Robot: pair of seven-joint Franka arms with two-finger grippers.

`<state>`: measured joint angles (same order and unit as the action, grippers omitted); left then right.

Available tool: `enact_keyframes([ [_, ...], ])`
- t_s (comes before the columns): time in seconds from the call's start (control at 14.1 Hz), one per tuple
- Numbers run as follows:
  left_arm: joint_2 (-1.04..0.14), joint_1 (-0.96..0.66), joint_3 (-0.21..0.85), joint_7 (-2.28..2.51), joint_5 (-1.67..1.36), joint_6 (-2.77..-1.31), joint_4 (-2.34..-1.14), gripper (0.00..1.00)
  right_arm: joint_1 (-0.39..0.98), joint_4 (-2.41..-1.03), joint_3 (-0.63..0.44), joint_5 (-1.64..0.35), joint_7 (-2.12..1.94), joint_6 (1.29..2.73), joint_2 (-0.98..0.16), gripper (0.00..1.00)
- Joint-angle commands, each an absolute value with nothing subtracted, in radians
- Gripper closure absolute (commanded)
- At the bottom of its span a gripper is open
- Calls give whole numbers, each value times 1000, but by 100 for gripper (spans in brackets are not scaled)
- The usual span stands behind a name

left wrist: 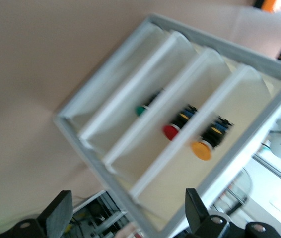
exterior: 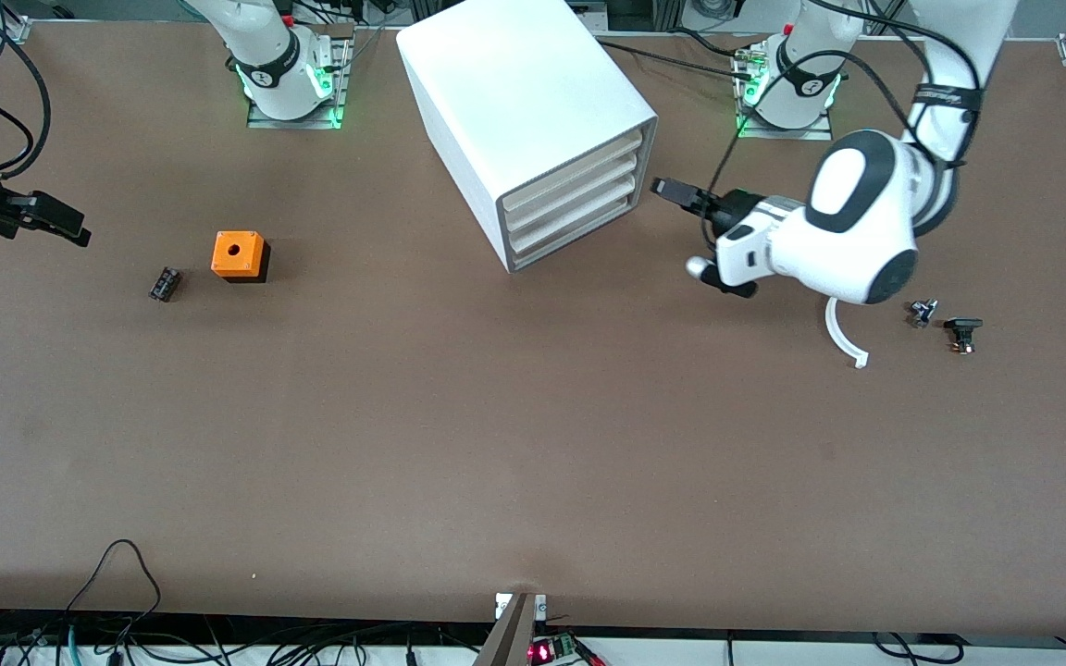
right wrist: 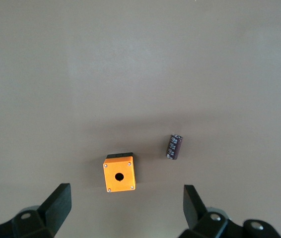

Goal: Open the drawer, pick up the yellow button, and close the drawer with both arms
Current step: 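Hook the left gripper on the lowest drawer front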

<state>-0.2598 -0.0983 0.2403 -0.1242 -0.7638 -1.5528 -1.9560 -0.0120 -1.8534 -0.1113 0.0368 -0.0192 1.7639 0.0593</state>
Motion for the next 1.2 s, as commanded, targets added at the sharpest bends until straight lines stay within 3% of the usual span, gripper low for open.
enact_keyframes([
  [0.0,-258,-104,317,-150,-845,-1620,-2005,0,-14,-1867,-112,18,-43,1769,69,0],
  [0.35,-265,-107,344,-152,-847,-1701,-2043,3,-14,-1867,-110,17,-28,1766,72,0],
  [0.57,-265,-117,400,-150,-848,-1775,-2097,10,-14,-1864,-107,17,-28,1766,72,0],
  [0.92,-264,-117,471,-137,-877,-1847,-2141,13,-14,-1864,-107,17,-29,1764,72,0],
  [0.99,-264,-115,471,-137,-876,-1847,-2141,18,-12,-1864,-107,18,-29,1763,74,0],
  [1.06,-264,-115,469,-149,-874,-1847,-2141,36,-12,-1864,-107,18,-29,1761,72,0],
  [1.13,-265,-109,469,-155,-868,-1847,-2143,84,-11,-1861,-106,18,-29,1756,72,0],
])
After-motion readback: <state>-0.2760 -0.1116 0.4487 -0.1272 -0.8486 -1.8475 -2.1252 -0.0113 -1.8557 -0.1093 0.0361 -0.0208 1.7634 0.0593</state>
